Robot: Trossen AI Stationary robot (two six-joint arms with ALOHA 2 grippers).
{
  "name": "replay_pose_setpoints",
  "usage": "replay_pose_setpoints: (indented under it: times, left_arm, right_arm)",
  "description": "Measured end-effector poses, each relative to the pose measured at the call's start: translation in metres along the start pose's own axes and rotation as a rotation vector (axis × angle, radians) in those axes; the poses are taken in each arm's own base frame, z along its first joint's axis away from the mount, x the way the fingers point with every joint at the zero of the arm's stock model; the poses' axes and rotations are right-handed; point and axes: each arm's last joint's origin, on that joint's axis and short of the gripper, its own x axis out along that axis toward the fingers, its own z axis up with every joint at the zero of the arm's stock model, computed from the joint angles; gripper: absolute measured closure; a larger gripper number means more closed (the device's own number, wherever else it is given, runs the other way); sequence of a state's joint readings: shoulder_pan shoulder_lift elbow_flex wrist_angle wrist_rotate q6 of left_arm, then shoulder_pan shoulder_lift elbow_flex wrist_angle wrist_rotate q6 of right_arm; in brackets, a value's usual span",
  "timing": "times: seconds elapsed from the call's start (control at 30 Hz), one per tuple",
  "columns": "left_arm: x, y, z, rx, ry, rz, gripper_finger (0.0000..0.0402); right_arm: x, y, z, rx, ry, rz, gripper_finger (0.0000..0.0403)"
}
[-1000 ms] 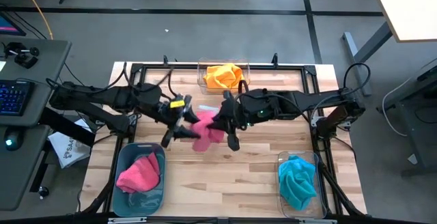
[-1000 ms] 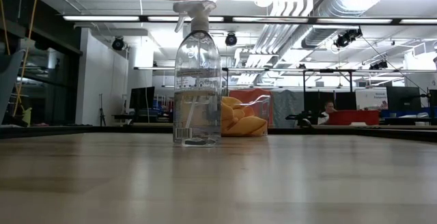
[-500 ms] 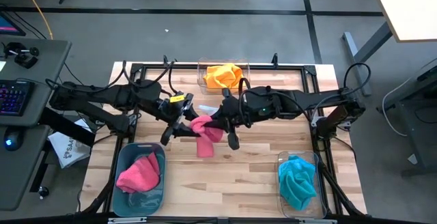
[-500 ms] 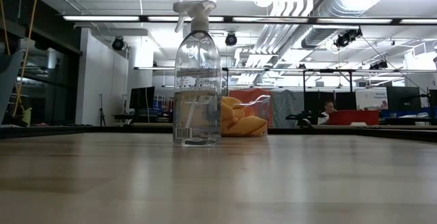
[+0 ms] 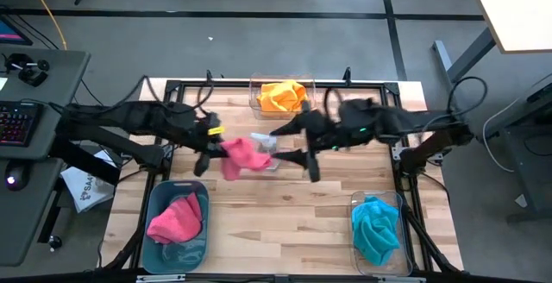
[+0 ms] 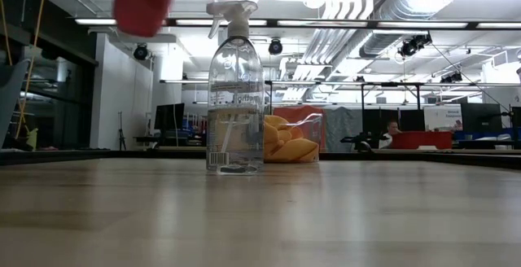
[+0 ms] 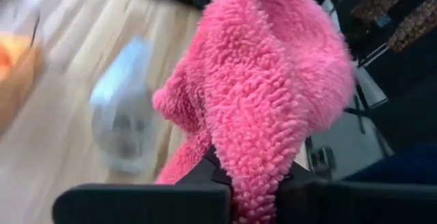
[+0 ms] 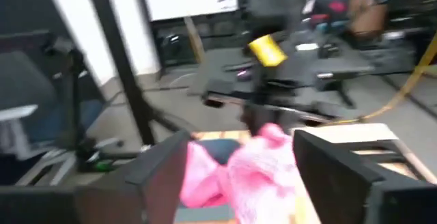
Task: Sort microfiber towel by color & place in baskets
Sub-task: Put the pink microfiber cloth into the blue bin
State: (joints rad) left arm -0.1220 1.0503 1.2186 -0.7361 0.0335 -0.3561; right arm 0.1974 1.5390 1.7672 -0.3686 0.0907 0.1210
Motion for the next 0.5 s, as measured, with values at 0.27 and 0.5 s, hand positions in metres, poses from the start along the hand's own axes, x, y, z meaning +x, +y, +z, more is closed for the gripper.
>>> replay_pose_setpoints:
  times: [0.27,0.5]
  left_arm:
    - [-0.05,-0.024,-0.047,-0.273,0.298,-0.118,0.04]
    - [-0.071,-0.054,-0.09,-0.414,0.526,-0.066,0.0401]
  right_arm:
    - [-0.033,-0.008,0.012,0.008,-0.021,-0.232,0.0099]
    - [-0.028,-0.01,-0.001,0.052,0.077,-0.266,0.0099]
